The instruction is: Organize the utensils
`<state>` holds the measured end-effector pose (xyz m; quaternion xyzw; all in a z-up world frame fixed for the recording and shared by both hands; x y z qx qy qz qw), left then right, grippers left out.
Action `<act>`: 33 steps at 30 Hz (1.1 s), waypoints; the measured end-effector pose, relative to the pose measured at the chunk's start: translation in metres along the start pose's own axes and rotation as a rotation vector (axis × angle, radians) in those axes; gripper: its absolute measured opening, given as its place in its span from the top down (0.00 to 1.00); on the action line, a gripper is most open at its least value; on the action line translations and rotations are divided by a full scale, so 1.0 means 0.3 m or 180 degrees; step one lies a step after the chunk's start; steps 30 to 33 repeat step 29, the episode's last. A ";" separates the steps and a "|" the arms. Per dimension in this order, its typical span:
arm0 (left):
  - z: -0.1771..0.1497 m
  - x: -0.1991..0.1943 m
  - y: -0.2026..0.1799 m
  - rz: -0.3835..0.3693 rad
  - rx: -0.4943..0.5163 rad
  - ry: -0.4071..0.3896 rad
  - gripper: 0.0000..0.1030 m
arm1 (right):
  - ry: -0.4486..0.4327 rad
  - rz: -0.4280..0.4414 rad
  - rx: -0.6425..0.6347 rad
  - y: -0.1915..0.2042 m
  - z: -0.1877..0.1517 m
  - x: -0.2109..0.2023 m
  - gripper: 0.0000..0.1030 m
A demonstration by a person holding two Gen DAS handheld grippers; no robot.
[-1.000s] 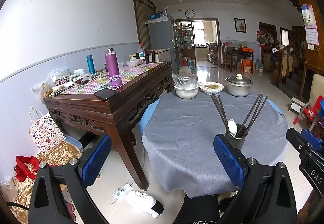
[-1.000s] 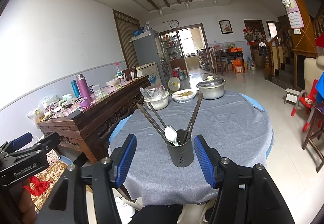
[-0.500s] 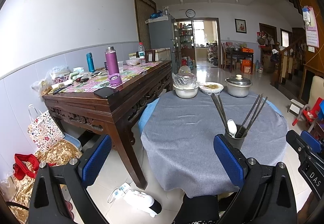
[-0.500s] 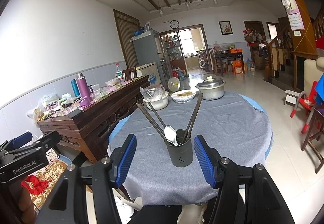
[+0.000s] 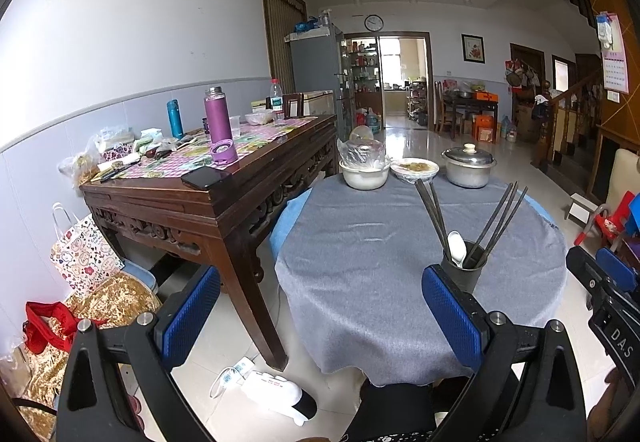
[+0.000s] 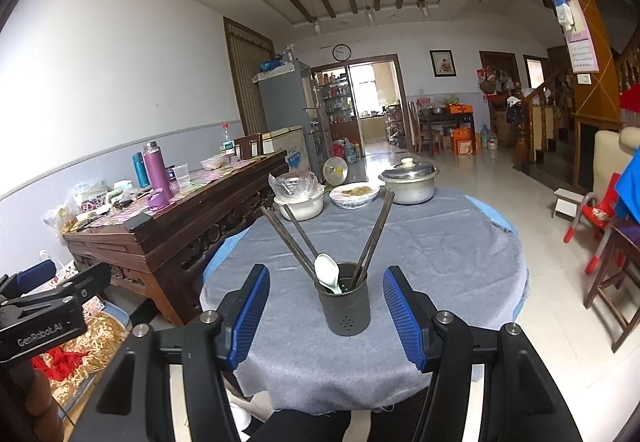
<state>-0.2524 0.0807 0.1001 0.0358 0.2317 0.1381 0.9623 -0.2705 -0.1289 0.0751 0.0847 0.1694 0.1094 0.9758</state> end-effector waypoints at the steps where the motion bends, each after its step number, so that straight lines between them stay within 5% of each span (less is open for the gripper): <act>1: 0.001 0.004 0.004 -0.0007 -0.0009 0.0008 0.03 | 0.0010 -0.0013 -0.0008 -0.003 0.003 0.006 0.39; 19: 0.041 0.214 -0.032 -0.0059 -0.0078 0.0324 0.03 | 0.0236 -0.0043 -0.0084 -0.069 0.034 0.195 0.33; 24: 0.034 0.354 -0.100 -0.0149 0.0006 0.0535 0.03 | 0.0360 -0.0207 0.0027 -0.168 0.005 0.282 0.32; 29: 0.004 0.615 -0.161 -0.0335 -0.0053 0.0934 0.03 | 0.0643 -0.0659 0.0160 -0.373 -0.048 0.443 0.31; 33: 0.004 0.615 -0.161 -0.0335 -0.0053 0.0934 0.03 | 0.0643 -0.0659 0.0160 -0.373 -0.048 0.443 0.31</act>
Point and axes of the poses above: each gripper's, at about its wrist camera, not at the fingertips, and x roughly the way its jaws point, y to its left, z to its top, the point moved 2 cm from there along x, roughly the way its jaws point, and after that the axes turned 7 degrees about z, right-handed, at the moved point
